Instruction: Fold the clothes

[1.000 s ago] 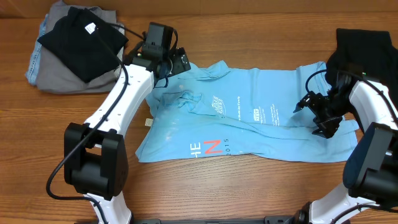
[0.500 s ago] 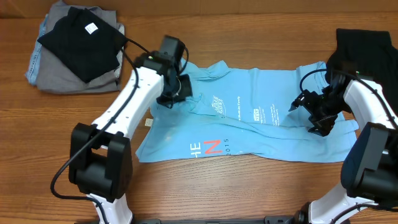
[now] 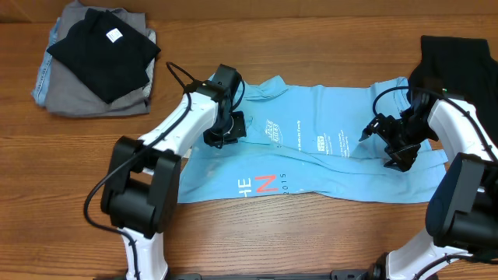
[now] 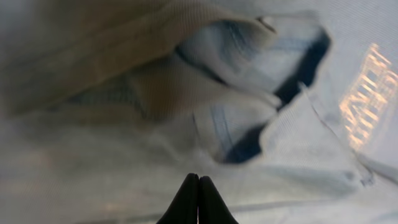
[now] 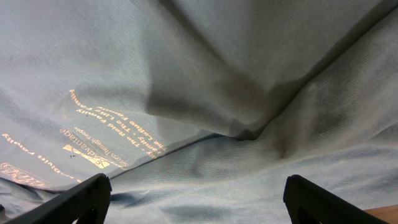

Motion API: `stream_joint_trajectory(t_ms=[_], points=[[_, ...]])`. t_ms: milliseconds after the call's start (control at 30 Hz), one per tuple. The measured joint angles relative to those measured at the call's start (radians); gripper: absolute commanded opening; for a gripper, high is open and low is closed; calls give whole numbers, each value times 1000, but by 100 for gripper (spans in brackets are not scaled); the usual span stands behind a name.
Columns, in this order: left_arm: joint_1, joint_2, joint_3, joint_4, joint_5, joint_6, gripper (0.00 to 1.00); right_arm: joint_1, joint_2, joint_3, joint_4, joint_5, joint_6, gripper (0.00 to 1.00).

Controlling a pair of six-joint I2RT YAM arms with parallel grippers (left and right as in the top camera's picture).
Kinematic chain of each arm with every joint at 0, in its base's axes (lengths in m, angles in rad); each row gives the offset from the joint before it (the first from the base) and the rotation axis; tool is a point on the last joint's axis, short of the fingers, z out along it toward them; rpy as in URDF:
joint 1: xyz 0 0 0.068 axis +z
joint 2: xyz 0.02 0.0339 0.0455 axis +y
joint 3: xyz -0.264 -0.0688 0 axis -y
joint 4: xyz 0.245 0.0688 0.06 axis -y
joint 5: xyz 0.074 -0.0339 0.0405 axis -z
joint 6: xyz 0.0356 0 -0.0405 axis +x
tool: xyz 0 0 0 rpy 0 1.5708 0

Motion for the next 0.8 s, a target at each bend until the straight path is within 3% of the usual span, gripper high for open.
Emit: stream_joint_trajectory(t_ms=[500,800], points=[[21,48,-6,121,-84,3,4,0,0,0,0,2,0,94],[84,51,-6,232,-119,51,11,0,0,0,0,8,-1,95]])
